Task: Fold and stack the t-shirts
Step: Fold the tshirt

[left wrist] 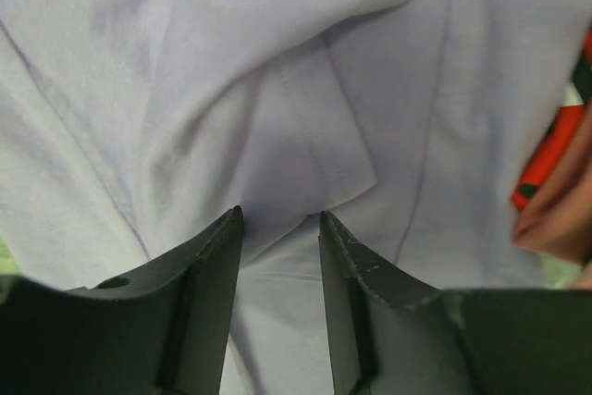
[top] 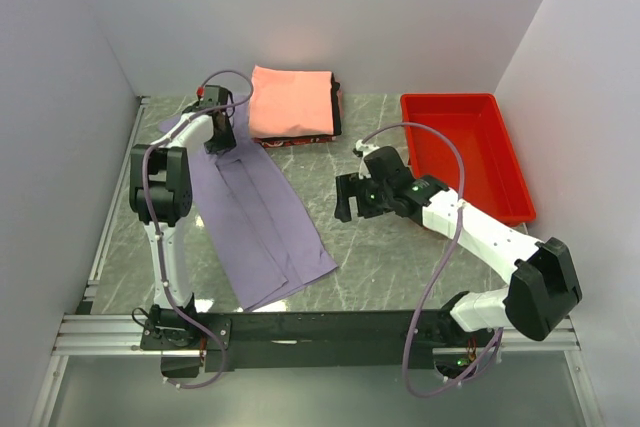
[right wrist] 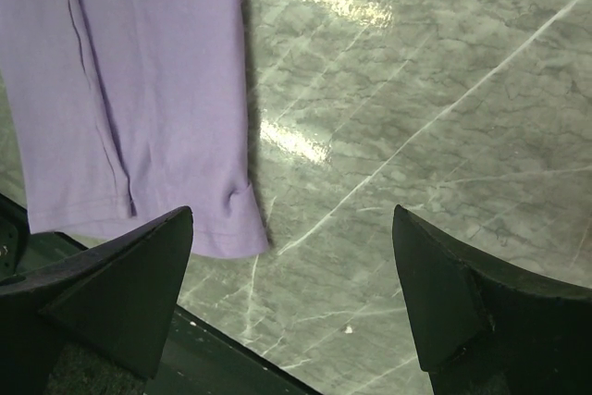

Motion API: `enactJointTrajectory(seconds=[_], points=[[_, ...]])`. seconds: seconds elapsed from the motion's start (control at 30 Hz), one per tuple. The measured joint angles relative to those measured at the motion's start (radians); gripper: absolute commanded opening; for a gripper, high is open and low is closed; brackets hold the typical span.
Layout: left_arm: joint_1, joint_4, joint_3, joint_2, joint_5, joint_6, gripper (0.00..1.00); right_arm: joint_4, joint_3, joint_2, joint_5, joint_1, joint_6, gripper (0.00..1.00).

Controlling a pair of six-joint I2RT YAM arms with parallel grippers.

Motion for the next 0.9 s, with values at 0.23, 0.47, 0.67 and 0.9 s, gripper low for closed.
enactJointTrajectory(seconds=[0.23,0.47,0.67,0.9], points=[[0.000,-0.010,0.000,0.002,-0.010,0.004,0.37,0.006,-0.011,0.011,-0.010,-0.022,0.000,0.94],[0.000,-0.019,0.019,0.027,-0.014,0.015,0.25,0.007,-0.015,0.020,-0.015,-0.032,-0.003,0.94],[0.000,-0.025,0.024,0.041,-0.021,0.021,0.01,0.007,-0.015,0.020,-0.016,-0.037,-0.003,0.94],[0.000,-0.017,0.017,0.038,-0.017,0.022,0.01,0.007,-0.015,0.020,-0.024,-0.037,-0.003,0.94]])
